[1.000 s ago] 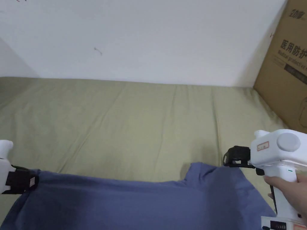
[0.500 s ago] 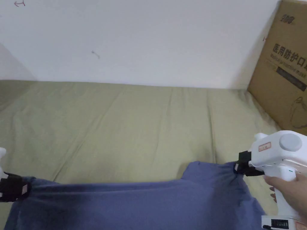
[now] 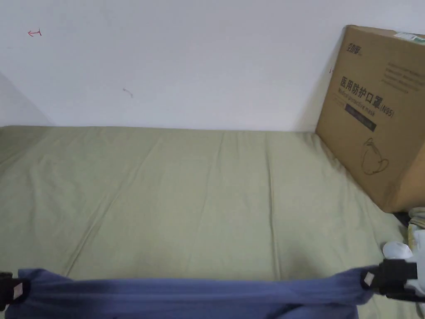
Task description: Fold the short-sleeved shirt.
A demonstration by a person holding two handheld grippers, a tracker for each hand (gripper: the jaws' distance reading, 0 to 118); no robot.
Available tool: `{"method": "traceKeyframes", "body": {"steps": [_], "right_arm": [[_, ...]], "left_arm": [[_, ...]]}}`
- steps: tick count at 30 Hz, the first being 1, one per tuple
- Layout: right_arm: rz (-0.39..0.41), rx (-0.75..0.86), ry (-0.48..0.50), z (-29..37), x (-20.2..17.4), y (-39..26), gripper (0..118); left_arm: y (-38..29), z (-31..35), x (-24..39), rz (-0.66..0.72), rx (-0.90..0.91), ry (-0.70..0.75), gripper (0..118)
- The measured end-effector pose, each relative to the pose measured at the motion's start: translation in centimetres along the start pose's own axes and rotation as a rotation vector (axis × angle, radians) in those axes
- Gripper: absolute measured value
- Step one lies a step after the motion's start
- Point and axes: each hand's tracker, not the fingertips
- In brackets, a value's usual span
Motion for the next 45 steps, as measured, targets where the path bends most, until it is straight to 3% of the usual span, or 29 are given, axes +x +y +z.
{"method": "traceKeyframes", "body": {"steps": [1,2,5,6,9,11,13,14,15,16,19,22,23,27,29,30,31,32,33,34,35,38,41,45], "right_arm": [[0.003,-0.013,-0.012,-0.1,0.3,-1.2,3],[0.002,-0.031,-0.024,-0.4,0.8,-2.5,3],[-0.022,-0.079,-0.053,-2.0,1.8,-5.7,3],[-0.017,-0.092,-0.07,-2.7,2.0,-6.6,3],[0.019,-0.128,-0.119,-4.6,2.9,-7.7,3],[0.083,-0.136,-0.164,-5.3,2.7,-8.0,5],[0.206,-0.066,-0.244,-5.0,1.5,-8.4,33],[0.293,0.002,-0.302,-4.5,0.5,-8.6,50],[0.333,0.034,-0.345,-3.9,-0.7,-8.8,82],[0.35,0.059,-0.36,-3.4,-1.6,-8.8,96],[0.355,0.133,-0.283,-1.7,-5.0,-9.2,96],[0.501,0.206,-0.372,-1.2,-10.2,-11.2,96],[0.518,0.232,-0.372,-1.4,-11.8,-12.1,96],[0.48,0.18,-0.291,-3.1,-15.8,-13.5,96],[0.461,0.18,-0.287,-3.5,-16.7,-13.8,88],[0.436,0.193,-0.283,-3.4,-17.0,-14.0,62],[0.426,0.195,-0.281,-3.4,-17.3,-14.0,28],[0.426,0.193,-0.285,-3.4,-17.8,-14.1,28],[0.432,0.189,-0.304,-3.6,-18.3,-14.1,15],[0.445,0.19,-0.307,-3.7,-18.7,-14.2,1],[0.453,0.195,-0.302,-3.6,-18.9,-14.2,1],[0.467,0.206,-0.282,-4.0,-20.0,-14.4,1],[0.494,0.236,-0.292,-4.2,-20.6,-15.0,1],[0.563,0.23,-0.373,-5.1,-21.7,-14.7,1]], "left_arm": [[1.5,-1.2,0.0,-0.005,-0.011,0.001,3],[-2.2,0.7,1.2,-0.006,-0.036,-0.004,3],[-3.0,-0.4,1.0,0.005,-0.105,0.015,3],[-8.9,-0.5,-0.8,0.013,-0.133,0.025,3],[-12.0,-2.0,-3.7,0.026,-0.181,0.056,3],[-13.0,-2.2,-4.1,0.026,-0.19,0.06,7],[-12.4,-2.2,-4.7,-0.016,-0.174,0.132,39],[-13.2,-0.8,-0.8,-0.048,-0.146,0.182,67],[-13.4,0.0,0.5,-0.084,-0.103,0.224,105],[-13.3,0.5,1.0,-0.099,-0.052,0.257,118],[-12.2,2.9,3.4,-0.073,0.08,0.258,117],[-11.4,4.1,6.8,-0.053,0.182,0.282,117],[-11.3,4.2,8.1,-0.056,0.211,0.281,117],[-11.3,2.9,11.5,-0.088,0.223,0.254,117],[-11.9,2.3,13.0,-0.095,0.212,0.246,112],[-12.1,2.0,13.6,-0.1,0.21,0.239,93],[-12.4,1.7,14.1,-0.107,0.213,0.236,61],[-12.6,1.6,14.5,-0.122,0.209,0.243,61],[-12.9,1.6,14.8,-0.149,0.2,0.288,47],[-13.0,1.3,15.4,-0.169,0.186,0.337,18],[-13.6,1.2,15.5,-0.188,0.18,0.343,0],[-13.9,1.9,14.5,-0.108,0.182,0.218,0],[-13.9,2.8,12.2,-0.063,0.176,0.216,0],[-12.9,3.6,4.3,0.202,0.188,0.019,0]]}}
